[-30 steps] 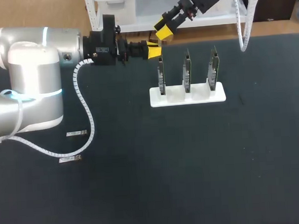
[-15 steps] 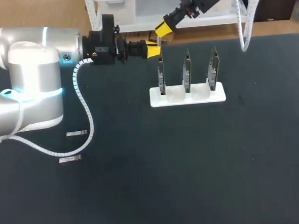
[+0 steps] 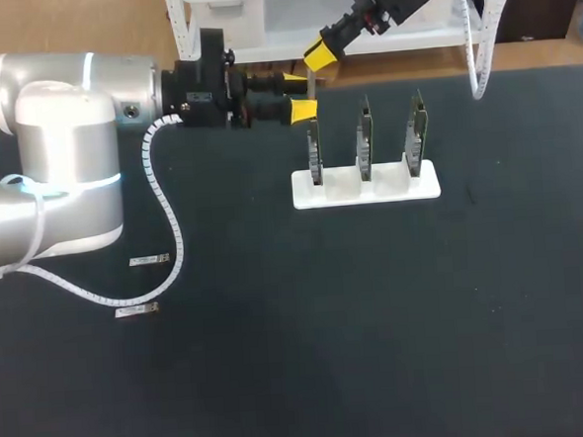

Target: Pick up the optical module with the left hand, and insert it into the network port with the right hand.

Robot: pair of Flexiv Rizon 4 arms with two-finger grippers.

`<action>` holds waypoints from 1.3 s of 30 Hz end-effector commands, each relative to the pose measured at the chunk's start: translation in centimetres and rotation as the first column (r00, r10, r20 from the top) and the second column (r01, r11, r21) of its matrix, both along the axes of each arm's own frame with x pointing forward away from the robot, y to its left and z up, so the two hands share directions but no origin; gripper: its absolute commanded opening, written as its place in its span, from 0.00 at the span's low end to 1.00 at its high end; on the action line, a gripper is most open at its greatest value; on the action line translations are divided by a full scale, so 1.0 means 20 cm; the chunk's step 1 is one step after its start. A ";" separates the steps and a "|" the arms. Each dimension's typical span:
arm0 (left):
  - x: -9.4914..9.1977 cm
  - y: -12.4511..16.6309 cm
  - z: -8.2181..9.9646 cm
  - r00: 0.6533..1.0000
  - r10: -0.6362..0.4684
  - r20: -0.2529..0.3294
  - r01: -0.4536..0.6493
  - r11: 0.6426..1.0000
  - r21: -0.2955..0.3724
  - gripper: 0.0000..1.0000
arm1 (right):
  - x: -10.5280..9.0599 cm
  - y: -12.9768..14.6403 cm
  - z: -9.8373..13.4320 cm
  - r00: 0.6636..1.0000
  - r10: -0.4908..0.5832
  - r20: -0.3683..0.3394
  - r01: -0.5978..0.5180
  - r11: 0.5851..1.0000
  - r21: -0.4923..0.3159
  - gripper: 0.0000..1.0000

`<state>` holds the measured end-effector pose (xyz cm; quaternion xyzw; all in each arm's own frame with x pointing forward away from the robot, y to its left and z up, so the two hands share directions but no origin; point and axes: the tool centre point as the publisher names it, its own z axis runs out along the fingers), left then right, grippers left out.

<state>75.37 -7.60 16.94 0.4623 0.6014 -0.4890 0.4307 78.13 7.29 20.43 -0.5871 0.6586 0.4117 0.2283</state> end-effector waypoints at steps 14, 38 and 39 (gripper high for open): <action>-0.04 0.06 0.03 0.966 -0.120 0.231 0.076 0.979 0.191 1.00 | 0.02 -0.05 0.01 1.000 0.002 0.029 -0.002 1.000 -0.009 0.00; 0.00 0.16 -0.10 0.981 -0.038 0.190 -0.035 0.932 0.362 1.00 | 0.03 -0.08 0.00 0.999 0.006 0.042 -0.006 1.000 -0.021 0.00; 0.00 0.15 -0.10 0.981 -0.037 0.192 -0.036 0.931 0.363 1.00 | 0.03 -0.08 0.00 0.999 0.007 0.042 -0.006 1.000 -0.022 0.00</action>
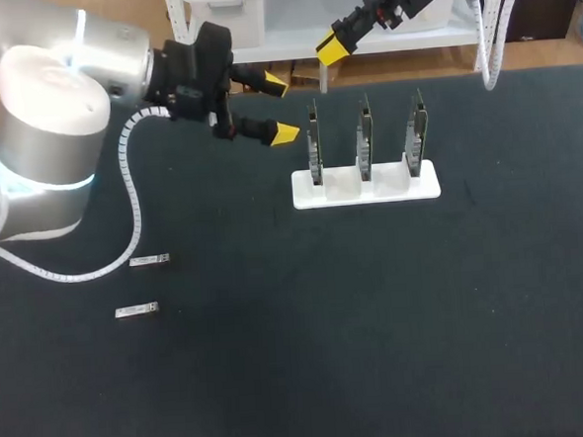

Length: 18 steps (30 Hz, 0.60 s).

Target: Pick up the optical module with the left hand, and insert it into the network port with the right hand.

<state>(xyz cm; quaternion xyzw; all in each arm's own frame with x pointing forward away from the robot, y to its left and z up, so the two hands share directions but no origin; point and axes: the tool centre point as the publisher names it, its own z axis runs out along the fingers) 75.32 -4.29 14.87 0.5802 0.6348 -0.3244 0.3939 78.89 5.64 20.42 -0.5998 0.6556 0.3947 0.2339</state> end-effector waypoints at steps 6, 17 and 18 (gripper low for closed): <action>0.03 -0.02 0.00 1.000 0.008 0.011 -0.008 1.000 0.017 1.00 | -0.02 -0.01 0.00 1.000 -0.001 0.003 0.001 1.000 -0.008 0.00; 0.06 -0.02 -0.01 1.000 -0.003 0.011 0.003 0.999 0.045 1.00 | -0.02 -0.02 0.00 1.000 0.002 0.000 -0.002 1.000 -0.010 0.00; 0.06 -0.02 -0.01 1.000 -0.013 0.015 0.013 0.999 0.049 1.00 | -0.02 -0.02 0.00 1.000 0.003 -0.001 -0.003 1.000 -0.010 0.00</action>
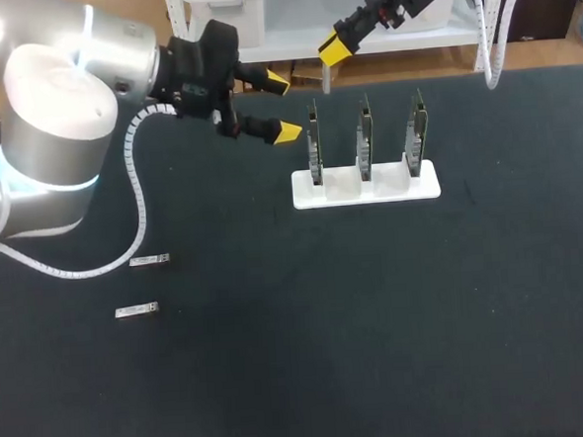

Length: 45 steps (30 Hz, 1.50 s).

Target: Pick up the optical module with the left hand, and insert it into the network port with the right hand.

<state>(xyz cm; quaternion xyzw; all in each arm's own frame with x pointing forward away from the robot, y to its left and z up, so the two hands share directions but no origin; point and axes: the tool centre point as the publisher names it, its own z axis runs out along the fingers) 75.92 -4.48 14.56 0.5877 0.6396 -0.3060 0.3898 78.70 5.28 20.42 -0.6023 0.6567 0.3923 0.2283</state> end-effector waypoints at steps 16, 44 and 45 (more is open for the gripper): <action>0.06 0.02 -0.02 0.998 -0.061 0.000 0.061 0.997 0.055 1.00 | -0.01 -0.02 0.00 1.000 -0.005 -0.007 0.005 1.000 -0.002 0.00; 0.05 0.01 -0.03 0.998 -0.064 -0.007 0.064 0.997 0.045 1.00 | -0.02 -0.03 0.00 1.000 -0.012 0.005 0.012 1.000 -0.016 0.00; 0.05 0.01 -0.03 0.998 -0.064 -0.007 0.064 0.997 0.045 1.00 | -0.02 -0.03 0.00 1.000 -0.013 0.006 0.013 1.000 -0.015 0.00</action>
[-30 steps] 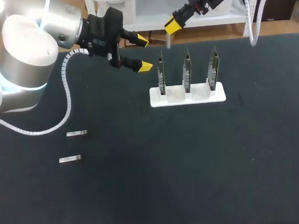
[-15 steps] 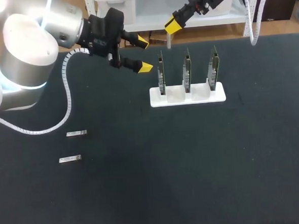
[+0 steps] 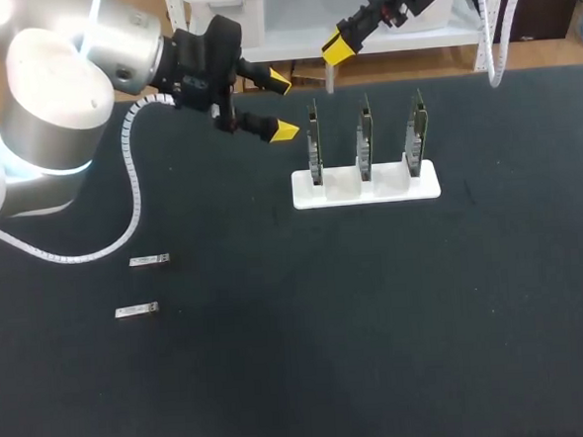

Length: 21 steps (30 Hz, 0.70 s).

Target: Pick up the optical module with the left hand, and insert it into the network port with the right hand.

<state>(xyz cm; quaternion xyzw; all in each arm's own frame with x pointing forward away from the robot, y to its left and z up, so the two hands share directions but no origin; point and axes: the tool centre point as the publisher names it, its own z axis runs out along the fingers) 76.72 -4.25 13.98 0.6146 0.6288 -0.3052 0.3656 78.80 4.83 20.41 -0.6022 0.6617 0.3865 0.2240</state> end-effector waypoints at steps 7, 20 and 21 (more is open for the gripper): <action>0.01 0.00 0.00 1.000 -0.003 0.000 0.003 1.000 0.001 1.00 | -0.04 0.01 -0.01 1.000 0.009 0.016 -0.009 1.000 -0.011 0.00; 0.01 0.00 0.00 1.000 -0.003 0.000 0.003 1.000 0.001 1.00 | -0.07 0.00 0.00 0.999 -0.005 0.052 0.008 0.998 -0.069 0.00; 0.01 0.00 0.00 1.000 -0.003 0.000 0.003 1.000 0.001 1.00 | -0.07 0.01 0.00 0.999 -0.005 0.054 0.009 0.997 -0.074 0.00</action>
